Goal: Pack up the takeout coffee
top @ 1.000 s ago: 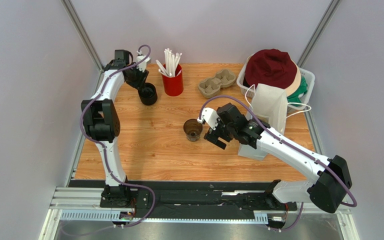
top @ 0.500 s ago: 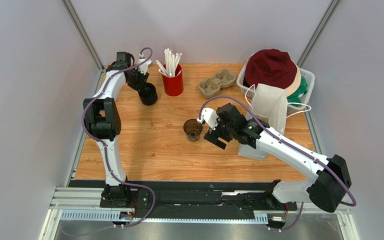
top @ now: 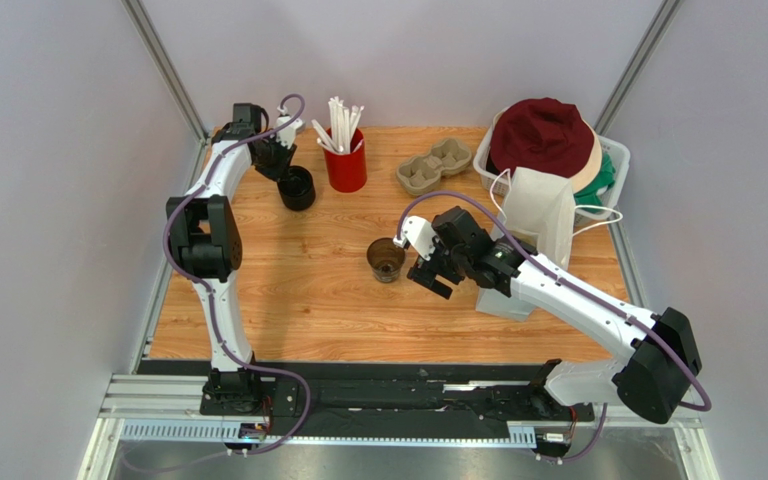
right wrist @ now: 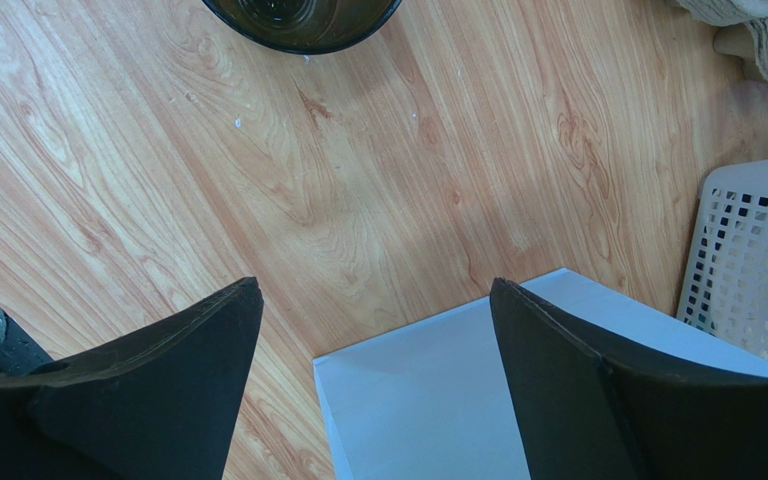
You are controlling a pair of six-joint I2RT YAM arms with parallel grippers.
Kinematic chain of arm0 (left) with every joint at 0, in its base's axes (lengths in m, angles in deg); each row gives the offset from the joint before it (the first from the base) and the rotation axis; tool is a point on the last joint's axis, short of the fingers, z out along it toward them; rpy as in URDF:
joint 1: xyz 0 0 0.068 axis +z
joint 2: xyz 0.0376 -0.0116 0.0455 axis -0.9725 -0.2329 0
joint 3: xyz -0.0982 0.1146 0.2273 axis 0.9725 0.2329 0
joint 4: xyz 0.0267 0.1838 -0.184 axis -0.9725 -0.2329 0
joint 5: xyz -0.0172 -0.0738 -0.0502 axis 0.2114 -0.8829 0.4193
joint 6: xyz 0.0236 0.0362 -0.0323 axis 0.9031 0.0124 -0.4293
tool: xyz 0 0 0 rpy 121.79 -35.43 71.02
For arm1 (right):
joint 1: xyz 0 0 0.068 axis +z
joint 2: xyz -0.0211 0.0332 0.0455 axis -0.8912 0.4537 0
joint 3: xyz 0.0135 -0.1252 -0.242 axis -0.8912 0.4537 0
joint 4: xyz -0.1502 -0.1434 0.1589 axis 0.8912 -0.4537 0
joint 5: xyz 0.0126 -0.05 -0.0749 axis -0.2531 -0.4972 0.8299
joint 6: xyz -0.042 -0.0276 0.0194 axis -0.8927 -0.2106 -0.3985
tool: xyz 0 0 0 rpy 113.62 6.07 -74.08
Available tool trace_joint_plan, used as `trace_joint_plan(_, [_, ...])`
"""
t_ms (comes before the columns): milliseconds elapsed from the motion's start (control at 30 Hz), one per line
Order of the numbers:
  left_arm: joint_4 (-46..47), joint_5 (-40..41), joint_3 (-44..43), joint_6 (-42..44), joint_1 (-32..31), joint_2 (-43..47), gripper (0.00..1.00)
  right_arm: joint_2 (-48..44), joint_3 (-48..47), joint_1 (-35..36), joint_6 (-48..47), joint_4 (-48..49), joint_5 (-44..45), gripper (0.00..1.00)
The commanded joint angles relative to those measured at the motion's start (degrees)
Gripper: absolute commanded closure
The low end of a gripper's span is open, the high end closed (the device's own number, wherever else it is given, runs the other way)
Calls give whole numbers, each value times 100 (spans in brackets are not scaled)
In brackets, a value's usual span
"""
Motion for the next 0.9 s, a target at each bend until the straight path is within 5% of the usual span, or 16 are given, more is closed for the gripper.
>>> trace_joint_plan(0, [64,-148,-216,-86,30,230,69,-30,42,36,-53,177,54,9])
trace_joint_plan(333, [-59,-130,-374,-183,39,362,81,-48,42,54,-53,177,46,9])
trace_joint_plan(867, [-481,-946,-691,-728,223,766,82,-135,-19,71,17,168,-121,9])
